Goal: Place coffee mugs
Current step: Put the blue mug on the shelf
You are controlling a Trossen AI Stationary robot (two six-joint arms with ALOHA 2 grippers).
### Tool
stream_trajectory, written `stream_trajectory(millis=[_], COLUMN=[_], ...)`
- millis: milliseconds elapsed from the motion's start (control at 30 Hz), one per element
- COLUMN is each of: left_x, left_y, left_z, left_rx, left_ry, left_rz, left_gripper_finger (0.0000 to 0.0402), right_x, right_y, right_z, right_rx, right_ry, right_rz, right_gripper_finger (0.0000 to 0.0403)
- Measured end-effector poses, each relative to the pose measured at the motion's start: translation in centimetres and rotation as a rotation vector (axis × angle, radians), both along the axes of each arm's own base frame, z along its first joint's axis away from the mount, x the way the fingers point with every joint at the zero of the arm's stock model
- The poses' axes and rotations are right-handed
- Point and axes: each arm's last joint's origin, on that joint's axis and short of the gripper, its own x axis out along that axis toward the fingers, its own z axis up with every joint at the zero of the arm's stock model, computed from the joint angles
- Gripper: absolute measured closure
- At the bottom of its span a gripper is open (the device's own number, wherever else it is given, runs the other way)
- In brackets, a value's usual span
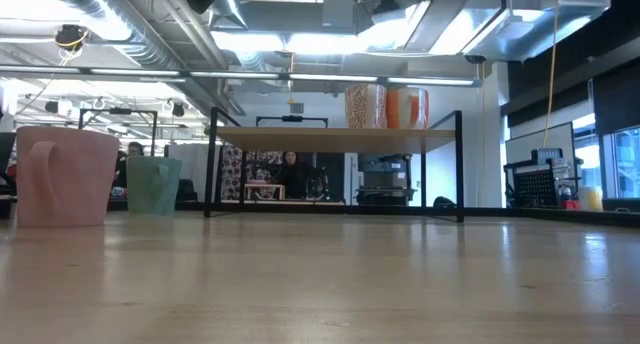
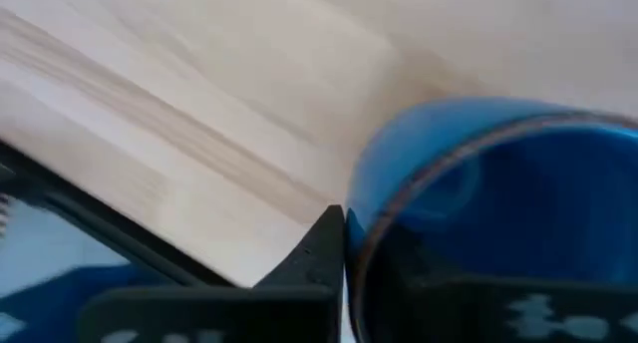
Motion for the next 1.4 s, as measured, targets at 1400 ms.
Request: stream_trajectory(millis=[1400], left_x=[0.1], left_y=[-0.1], left_z=[0.1], left_rx=[-0.026], left_ry=[-0.013], left_rz=[-0.017], left_gripper_finger=[0.0292], right_x=[12.7], right_y=[-11.5], right_z=[-0.8], right_rx=[-0.141], right_ry=[-0.031], right_rz=[0.205], right_gripper_finger=[0.0319])
